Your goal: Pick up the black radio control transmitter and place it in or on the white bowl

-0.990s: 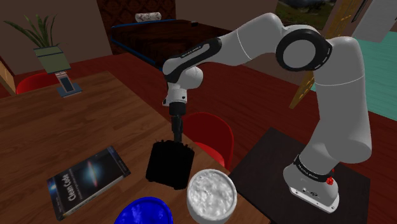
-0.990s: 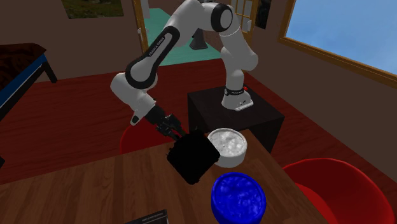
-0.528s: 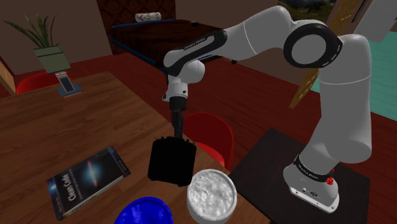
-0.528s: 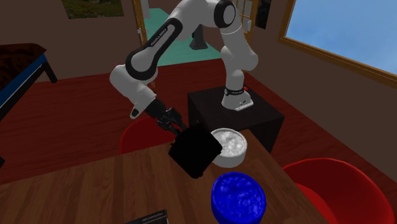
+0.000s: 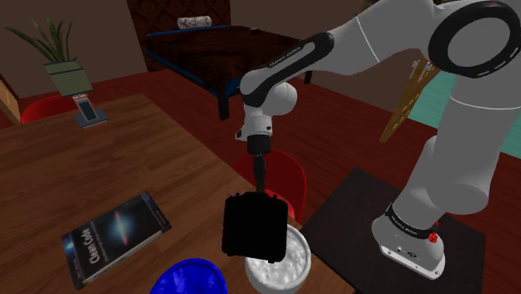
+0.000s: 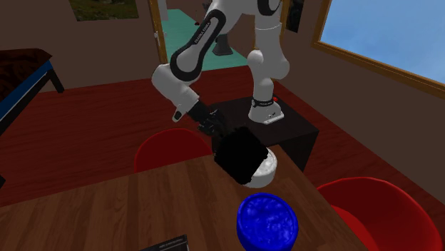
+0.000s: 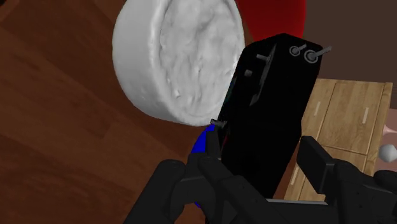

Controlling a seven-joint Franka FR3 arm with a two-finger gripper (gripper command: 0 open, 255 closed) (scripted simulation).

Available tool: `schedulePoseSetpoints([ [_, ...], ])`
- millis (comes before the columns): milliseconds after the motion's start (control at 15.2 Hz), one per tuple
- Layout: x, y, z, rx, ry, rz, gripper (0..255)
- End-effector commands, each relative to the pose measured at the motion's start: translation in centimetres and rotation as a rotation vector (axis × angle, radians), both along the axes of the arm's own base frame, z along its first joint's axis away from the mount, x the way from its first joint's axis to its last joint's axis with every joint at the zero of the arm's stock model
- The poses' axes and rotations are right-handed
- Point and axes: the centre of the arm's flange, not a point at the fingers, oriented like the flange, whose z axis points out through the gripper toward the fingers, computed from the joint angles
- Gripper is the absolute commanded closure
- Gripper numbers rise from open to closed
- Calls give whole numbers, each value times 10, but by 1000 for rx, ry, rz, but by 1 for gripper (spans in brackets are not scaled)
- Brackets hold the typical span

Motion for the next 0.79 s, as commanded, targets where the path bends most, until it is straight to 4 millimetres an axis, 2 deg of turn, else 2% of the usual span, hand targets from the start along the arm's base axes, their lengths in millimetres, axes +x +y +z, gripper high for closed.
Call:
schedulePoseSetpoints([
  [0,-26,-8,1,1,-1,0,255],
  [528,-127,-32,5,1,-1,0,255],
  [726,-127,-32,-10,1,-1,0,255],
])
